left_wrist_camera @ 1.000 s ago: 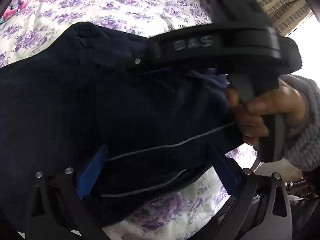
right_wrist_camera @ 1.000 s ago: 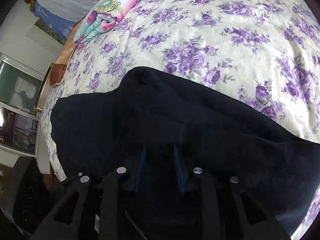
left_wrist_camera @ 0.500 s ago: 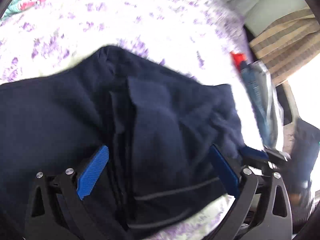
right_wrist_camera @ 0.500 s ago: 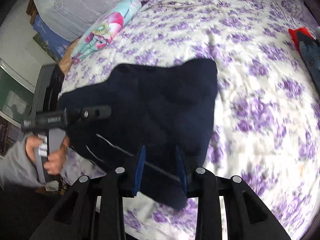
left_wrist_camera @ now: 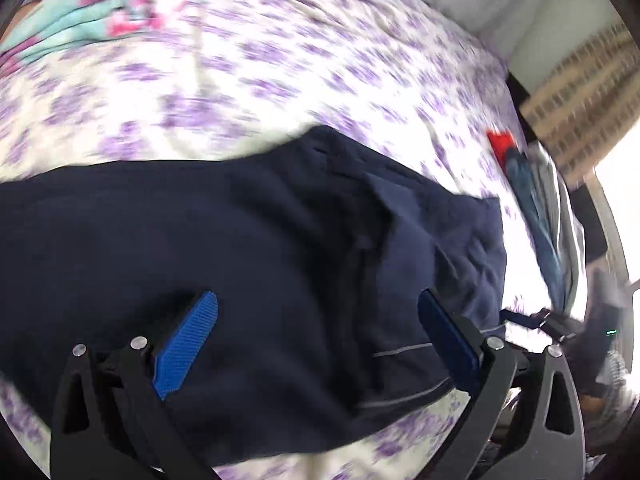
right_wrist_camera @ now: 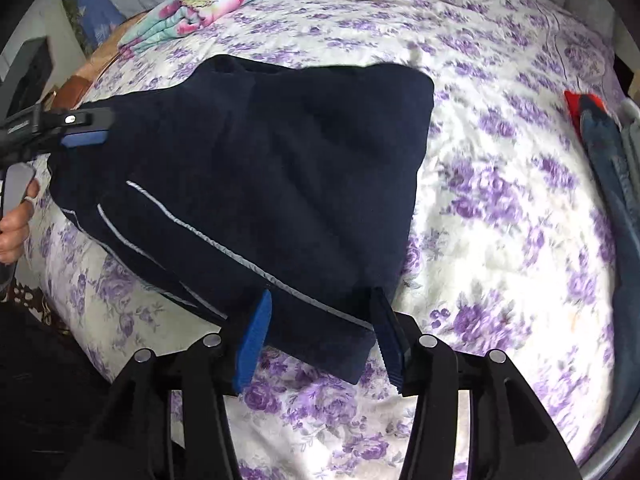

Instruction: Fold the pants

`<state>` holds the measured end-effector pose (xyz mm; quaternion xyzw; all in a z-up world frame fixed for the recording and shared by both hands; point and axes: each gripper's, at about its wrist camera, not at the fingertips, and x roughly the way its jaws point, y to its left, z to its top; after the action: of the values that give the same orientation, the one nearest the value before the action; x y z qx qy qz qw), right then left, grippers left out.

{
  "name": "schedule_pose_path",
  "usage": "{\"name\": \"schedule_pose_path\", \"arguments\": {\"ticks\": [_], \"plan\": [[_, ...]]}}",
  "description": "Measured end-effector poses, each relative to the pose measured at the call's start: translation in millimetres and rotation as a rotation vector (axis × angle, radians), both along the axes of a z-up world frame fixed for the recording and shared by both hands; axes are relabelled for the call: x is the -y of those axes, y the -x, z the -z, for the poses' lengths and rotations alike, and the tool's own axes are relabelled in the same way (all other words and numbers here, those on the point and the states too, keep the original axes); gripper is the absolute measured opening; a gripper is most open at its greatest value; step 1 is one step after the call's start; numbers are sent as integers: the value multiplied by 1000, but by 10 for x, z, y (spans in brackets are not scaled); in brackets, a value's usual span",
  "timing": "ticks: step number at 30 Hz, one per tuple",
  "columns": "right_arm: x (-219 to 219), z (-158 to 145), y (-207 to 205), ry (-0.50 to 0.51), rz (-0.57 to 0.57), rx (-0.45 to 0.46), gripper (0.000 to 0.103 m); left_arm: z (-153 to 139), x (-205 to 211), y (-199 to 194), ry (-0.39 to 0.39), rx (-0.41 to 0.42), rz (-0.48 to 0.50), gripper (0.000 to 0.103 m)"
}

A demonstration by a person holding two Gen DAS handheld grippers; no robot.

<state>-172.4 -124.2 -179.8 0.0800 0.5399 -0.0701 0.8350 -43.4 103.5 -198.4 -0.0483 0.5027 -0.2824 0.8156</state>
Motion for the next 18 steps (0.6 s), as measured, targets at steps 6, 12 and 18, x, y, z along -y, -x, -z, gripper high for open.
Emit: {"name": "schedule_pose_path", "arguments": {"ticks": [6,12,18], "plan": [[-28,-494,-7,-64,65,239,58,-56,-1390,236,156,-37,-311,98],[-119,-544,-313,-155,111,252,64,244,-2332,258,340,-148,-517,98],[-352,-587,-396,-110,68,204,67,502,-2314,186,357,-152,-521,98]]}}
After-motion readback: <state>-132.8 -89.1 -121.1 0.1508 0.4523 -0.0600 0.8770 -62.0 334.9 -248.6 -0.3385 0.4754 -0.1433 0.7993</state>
